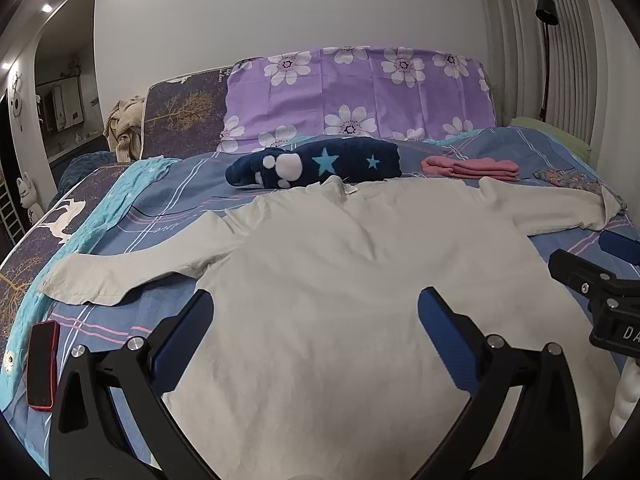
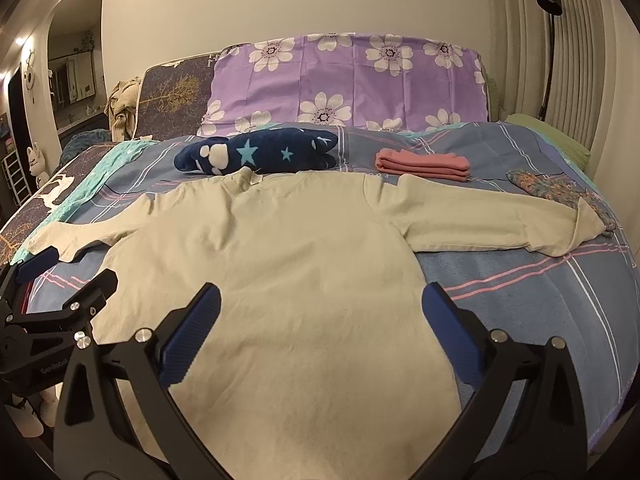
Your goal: Fold small clothes
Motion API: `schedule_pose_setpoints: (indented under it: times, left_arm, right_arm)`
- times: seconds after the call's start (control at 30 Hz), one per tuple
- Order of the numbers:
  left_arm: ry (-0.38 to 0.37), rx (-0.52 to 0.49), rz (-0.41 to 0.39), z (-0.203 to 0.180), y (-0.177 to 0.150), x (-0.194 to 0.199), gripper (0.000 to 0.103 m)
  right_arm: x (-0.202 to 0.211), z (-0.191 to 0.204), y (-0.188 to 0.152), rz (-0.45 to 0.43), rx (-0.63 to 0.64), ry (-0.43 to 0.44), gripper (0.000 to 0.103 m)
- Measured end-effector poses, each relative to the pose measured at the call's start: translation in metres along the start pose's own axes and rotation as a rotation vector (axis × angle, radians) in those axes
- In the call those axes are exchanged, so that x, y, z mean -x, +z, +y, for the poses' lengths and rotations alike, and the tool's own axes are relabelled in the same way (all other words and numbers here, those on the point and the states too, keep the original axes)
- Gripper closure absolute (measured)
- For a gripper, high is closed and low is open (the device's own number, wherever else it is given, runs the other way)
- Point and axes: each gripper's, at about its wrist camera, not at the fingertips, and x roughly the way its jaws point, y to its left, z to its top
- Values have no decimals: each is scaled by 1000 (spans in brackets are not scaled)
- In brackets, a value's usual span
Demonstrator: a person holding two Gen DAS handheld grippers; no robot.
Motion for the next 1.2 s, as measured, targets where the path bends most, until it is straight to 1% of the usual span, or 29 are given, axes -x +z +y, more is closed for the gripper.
schedule_pose_setpoints:
  times: [0.47,1.2]
  left_arm:
    - [-13,-3,22,-1,-1,-8,1]
    - [-27,3,44,2,-13,-13,1]
  right_arm:
    - [-5,6,1,12,13,-3,2]
    - [-10,10,-4,26,17,2,2]
